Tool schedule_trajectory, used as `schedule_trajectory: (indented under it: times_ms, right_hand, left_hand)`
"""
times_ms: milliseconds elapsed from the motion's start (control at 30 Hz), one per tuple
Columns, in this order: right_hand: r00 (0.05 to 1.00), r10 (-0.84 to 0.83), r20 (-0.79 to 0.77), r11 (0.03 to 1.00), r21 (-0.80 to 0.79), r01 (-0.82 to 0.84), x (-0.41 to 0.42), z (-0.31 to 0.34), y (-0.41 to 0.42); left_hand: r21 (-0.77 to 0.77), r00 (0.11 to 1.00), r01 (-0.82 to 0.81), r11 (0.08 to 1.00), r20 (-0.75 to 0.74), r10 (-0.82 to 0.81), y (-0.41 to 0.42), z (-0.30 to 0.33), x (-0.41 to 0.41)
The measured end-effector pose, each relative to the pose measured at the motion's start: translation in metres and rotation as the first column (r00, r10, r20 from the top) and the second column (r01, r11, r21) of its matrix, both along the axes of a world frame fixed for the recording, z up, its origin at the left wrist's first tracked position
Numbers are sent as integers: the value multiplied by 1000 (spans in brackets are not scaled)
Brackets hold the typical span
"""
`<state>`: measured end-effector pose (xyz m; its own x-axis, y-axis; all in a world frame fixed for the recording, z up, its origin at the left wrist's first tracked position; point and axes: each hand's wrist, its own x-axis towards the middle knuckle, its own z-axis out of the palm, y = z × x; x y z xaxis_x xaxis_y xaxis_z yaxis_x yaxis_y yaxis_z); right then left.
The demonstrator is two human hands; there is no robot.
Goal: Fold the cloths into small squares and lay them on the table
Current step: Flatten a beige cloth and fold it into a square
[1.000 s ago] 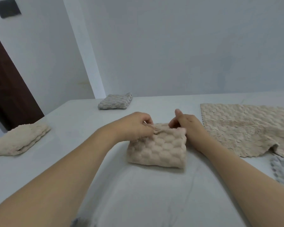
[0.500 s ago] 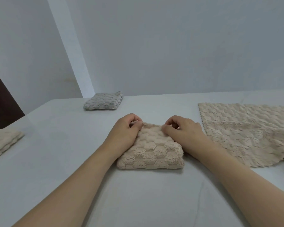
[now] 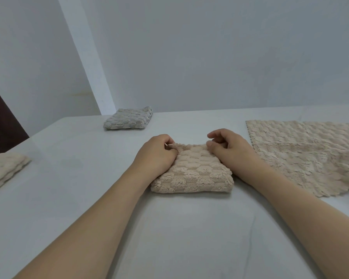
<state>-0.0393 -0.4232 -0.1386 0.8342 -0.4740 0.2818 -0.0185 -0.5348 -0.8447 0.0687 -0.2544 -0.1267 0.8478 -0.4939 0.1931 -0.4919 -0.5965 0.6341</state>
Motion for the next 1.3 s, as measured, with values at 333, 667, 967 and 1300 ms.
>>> schedule_trajectory:
  times_ms: [333,667,967,1300]
  right_hand:
    - [969,8,-248,969,-237,-69,-4,13,2]
    - [946,-11,-325,879,-454,-145,-6,11,1]
    - [941,-73,-330,890,-448,-88,-4,8,-2]
    - [985,-61,-162,974,-224,24,-7,9,-6]
  left_hand:
    - [110,994,-104,989,29,101,1,1,0]
    - [0,735,37,999,-678,-27,21,38,0]
    - [-194,610,213,958,-739,-285,30,37,-1]
    - [-154,576,329,932,-749,-327,34,41,-3]
